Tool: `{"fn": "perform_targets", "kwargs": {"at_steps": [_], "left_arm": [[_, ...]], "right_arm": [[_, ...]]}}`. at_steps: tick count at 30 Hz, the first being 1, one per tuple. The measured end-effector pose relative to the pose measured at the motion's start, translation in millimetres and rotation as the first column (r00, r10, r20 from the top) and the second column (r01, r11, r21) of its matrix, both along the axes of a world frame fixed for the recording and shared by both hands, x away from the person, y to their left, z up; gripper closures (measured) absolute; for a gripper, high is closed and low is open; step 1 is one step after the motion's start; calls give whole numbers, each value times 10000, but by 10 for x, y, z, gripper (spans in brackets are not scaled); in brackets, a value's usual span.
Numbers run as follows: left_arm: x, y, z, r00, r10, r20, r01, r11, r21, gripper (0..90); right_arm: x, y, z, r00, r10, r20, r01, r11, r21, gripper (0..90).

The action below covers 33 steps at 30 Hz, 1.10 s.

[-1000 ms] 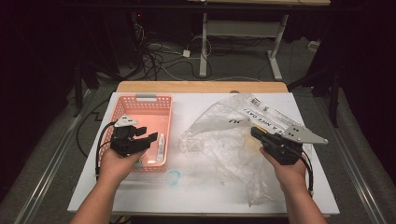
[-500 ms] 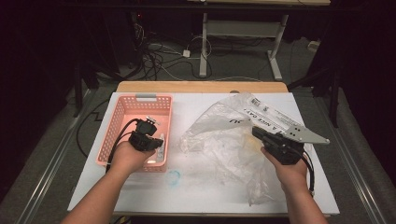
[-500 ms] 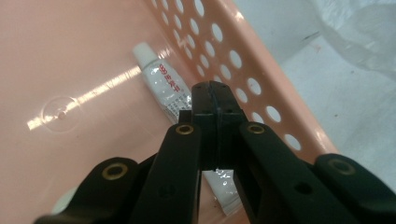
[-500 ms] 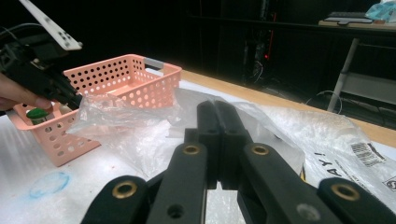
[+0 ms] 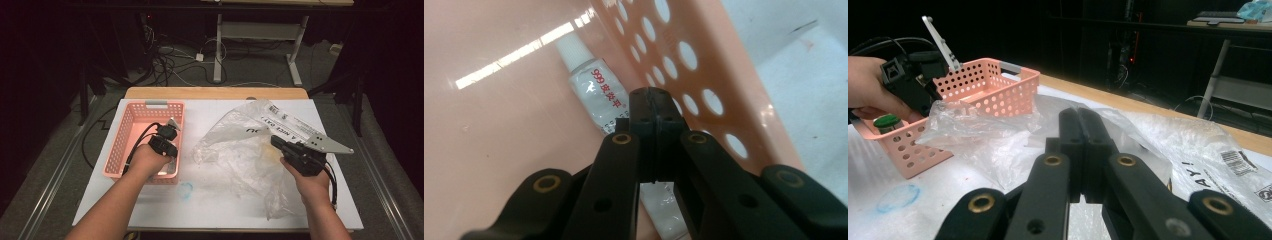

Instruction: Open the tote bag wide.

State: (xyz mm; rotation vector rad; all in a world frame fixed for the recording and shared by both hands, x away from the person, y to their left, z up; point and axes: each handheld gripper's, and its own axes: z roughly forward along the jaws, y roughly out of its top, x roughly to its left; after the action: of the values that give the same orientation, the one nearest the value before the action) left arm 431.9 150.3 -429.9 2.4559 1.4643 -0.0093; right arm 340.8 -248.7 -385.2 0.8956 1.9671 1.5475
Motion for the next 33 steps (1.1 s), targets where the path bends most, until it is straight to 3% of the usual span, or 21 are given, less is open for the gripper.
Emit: {"fn": "perform_targets", "kwargs": {"at_steps": [7,11,13,16,23,30,33], "left_arm": [[17,-15,-7,10000,-71,-66,72,9998,208,880],[39,-8,0,10000,-75,13,74,9986,521,879],[49,6,-1,9999,-82,104,73,9958,911,880],[63,30,-2,9999,18,141,-31,9956,938,880],[71,-9,-2,9992,-124,391,60,9870,1607,880],[111,-27,-4,9983,8,581,-119,9817,1903,880],[110,-49,19,9977,-11,678,-108,9845,1748,880]], "right_arm": [[-3,28,-8,10000,49,-1,-49,10000,-68,900],[-6,36,-7,10000,61,19,-60,9999,-102,900],[-6,32,-8,10000,40,7,-40,10000,-82,900],[-5,31,-10,10000,35,0,-35,9999,-99,900],[-8,41,-9,10000,57,-1,-57,9999,-143,900],[-9,46,-11,10000,88,17,-88,9998,-163,900],[-9,40,-9,10000,73,6,-73,9999,-146,900]]}}
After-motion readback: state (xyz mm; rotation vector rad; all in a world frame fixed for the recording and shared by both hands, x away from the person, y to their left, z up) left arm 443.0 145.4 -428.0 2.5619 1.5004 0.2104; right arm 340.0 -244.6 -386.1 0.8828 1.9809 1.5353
